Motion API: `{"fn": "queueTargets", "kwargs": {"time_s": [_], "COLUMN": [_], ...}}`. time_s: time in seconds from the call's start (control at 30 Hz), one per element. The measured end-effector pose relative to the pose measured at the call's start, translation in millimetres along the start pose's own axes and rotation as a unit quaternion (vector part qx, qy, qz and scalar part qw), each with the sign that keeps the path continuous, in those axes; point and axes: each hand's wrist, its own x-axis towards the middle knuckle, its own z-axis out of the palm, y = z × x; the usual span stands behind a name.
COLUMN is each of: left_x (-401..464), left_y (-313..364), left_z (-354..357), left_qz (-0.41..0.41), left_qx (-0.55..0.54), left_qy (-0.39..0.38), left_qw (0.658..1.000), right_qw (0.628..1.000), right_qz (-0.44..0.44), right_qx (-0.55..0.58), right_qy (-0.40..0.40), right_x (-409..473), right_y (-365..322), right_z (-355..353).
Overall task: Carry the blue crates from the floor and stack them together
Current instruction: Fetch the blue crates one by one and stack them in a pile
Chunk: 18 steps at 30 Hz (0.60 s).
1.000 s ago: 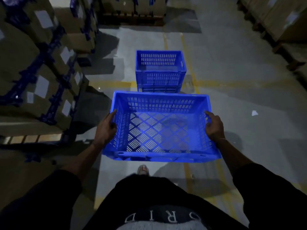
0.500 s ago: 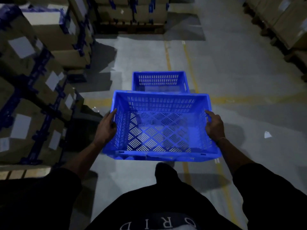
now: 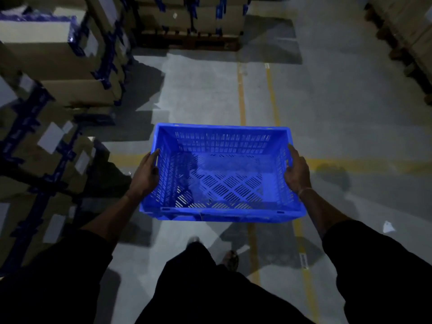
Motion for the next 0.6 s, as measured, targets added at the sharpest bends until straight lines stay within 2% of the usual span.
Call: {"fn": "queueTargets", "kwargs": {"time_s": [0.3, 0.47, 0.6], "left_x": [138, 194, 218], "left_y": [-26, -29, -44], "left_z": [38, 57, 69], "left_qz": [-0.002, -0.022, -0.023], "left_qx": [-0.015, -0.013, -0.029], "left_qy": [-0.036, -0.019, -0.038], "left_qw": [0.999, 1.0, 0.999], "right_qw": [0.995, 0.992, 0.992], "right_qz": [0.082, 0.103, 0.097], "right_qx": [-0.042, -0.058, -0.066], "right_qy": [-0.036, -0.044, -0.05], "right_x": [134, 190, 215], "right_y": [0, 2, 5], "right_z": [51, 82, 106]}}
